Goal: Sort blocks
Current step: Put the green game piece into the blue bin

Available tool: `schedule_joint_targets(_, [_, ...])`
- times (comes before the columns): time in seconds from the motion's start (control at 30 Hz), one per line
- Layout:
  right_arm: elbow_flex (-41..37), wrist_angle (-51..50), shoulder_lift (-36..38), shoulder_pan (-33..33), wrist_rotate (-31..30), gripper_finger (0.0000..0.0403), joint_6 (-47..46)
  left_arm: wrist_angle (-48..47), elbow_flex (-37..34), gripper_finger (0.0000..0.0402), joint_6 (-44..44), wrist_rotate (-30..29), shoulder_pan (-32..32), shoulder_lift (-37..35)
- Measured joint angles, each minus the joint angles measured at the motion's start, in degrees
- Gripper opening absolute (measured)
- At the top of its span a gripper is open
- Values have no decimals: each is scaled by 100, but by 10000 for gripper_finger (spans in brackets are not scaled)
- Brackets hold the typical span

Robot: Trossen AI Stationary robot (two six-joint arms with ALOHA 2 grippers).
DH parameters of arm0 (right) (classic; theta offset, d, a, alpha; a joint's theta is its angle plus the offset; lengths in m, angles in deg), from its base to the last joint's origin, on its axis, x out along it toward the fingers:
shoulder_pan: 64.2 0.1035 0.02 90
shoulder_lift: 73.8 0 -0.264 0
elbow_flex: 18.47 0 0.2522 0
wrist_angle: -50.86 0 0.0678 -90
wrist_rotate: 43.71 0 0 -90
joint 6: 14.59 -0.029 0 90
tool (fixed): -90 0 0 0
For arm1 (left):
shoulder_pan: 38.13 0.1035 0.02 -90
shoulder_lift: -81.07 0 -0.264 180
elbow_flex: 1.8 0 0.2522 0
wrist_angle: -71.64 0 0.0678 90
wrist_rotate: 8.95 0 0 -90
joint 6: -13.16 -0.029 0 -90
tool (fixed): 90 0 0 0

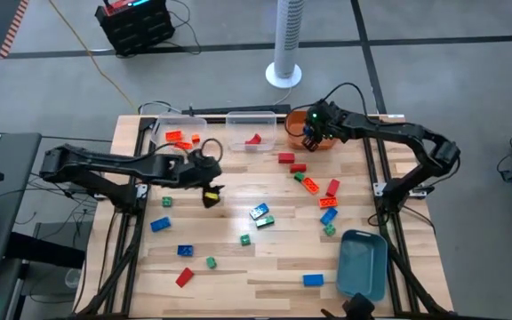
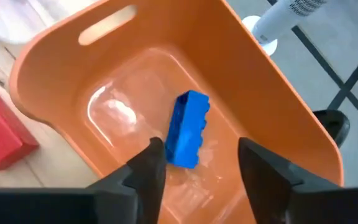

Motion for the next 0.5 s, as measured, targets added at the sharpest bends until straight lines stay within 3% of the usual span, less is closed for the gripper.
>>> schedule_joint_targets(0.23, [0,28,545,455,-6,234,-7,-321,0,295,611,-45,-469,-700])
schedule_joint_targets(0.37, [2,338,835,1209,-2,234,11,-499,0,295,834,104,-558,-589])
schedule_joint_targets(0.5, [2,505,918,2034,-2,234,35,-1520,0,295,1167,602,-561,-223])
